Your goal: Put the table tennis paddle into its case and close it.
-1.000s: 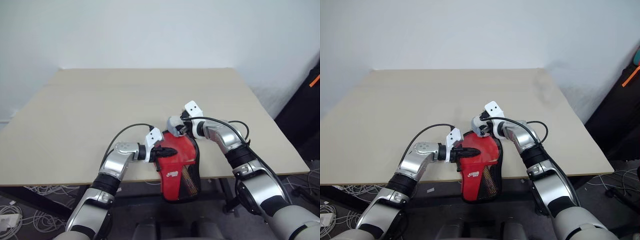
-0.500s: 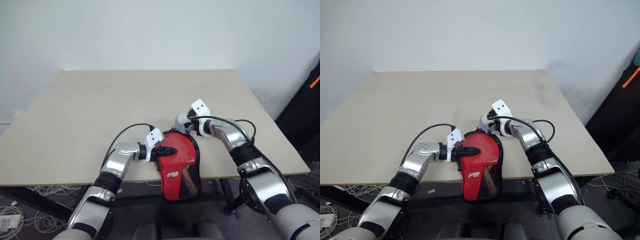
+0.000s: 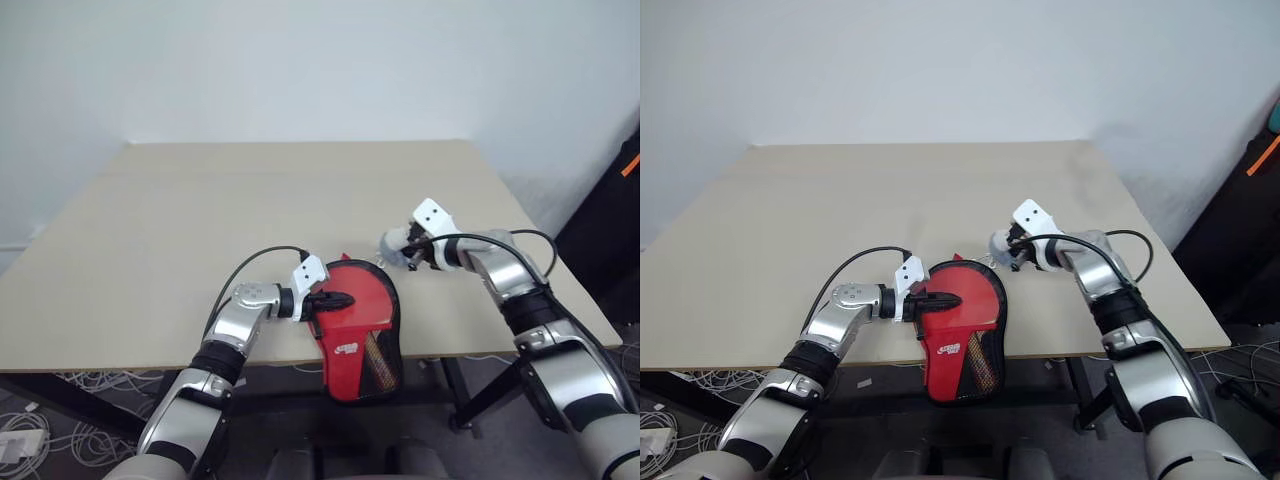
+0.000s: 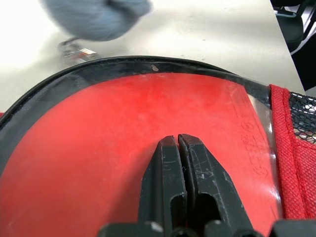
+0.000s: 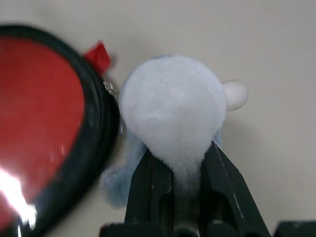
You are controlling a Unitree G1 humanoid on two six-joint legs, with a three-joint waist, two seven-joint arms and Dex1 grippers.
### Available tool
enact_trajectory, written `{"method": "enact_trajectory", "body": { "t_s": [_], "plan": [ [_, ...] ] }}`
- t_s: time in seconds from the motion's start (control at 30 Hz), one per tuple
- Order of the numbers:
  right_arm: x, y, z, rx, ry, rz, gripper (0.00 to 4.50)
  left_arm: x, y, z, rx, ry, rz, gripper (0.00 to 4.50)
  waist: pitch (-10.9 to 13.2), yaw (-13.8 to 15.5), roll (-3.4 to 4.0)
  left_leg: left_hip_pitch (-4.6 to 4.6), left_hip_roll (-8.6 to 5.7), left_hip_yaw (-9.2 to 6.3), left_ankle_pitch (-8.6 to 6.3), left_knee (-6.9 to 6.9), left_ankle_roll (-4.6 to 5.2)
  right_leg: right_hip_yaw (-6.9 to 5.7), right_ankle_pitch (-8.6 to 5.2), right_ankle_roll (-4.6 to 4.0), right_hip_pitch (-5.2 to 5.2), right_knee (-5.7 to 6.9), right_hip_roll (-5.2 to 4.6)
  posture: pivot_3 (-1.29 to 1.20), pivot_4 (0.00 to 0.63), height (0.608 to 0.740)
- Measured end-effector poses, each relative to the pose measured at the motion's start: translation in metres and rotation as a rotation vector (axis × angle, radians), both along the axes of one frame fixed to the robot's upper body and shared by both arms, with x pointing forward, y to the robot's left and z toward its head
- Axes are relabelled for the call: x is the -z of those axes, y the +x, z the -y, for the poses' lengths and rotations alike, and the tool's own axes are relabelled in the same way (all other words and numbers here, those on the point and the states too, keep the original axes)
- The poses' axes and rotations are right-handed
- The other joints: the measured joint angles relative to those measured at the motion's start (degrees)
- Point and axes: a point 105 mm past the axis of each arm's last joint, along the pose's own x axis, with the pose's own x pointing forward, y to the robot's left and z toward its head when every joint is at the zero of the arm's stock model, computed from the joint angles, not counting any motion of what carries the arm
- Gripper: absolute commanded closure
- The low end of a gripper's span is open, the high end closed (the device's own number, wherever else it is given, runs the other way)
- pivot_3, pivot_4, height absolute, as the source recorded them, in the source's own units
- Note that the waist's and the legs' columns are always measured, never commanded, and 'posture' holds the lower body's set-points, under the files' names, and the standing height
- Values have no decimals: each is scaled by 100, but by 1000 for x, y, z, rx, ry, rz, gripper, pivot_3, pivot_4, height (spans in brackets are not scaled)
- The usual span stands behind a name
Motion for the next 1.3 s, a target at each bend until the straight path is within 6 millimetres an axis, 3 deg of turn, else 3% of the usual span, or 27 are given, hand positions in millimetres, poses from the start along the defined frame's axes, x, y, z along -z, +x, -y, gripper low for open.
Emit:
{"method": "enact_trajectory", "body": {
  "t_s": [0.47,0.7,0.97,1.3],
  "plan": [
    [-14,-67,44,-196,-73,-41,4285,1,0,1,-4,-4,-1,4500,-8,10,13,1,-2,1,-6,5,3,0,-12,-12,6,-14,-3,0,0,740],
    [-16,-114,39,-343,-70,-114,4285,1,1,4,3,-7,-4,4500,-9,65,10,4,-1,1,-12,9,3,0,-13,-12,8,-19,-3,0,0,740],
    [-13,-176,16,-569,-17,-185,4285,2,3,6,4,-8,-6,4500,-8,132,4,6,-1,2,-17,12,1,0,-16,-9,7,-23,-4,0,0,740],
    [-10,-216,12,-671,-5,-284,4285,1,5,5,3,-4,-11,4500,-7,134,-8,11,0,-1,-25,13,-8,-5,-18,-8,4,-25,-5,0,0,740]
  ]
}}
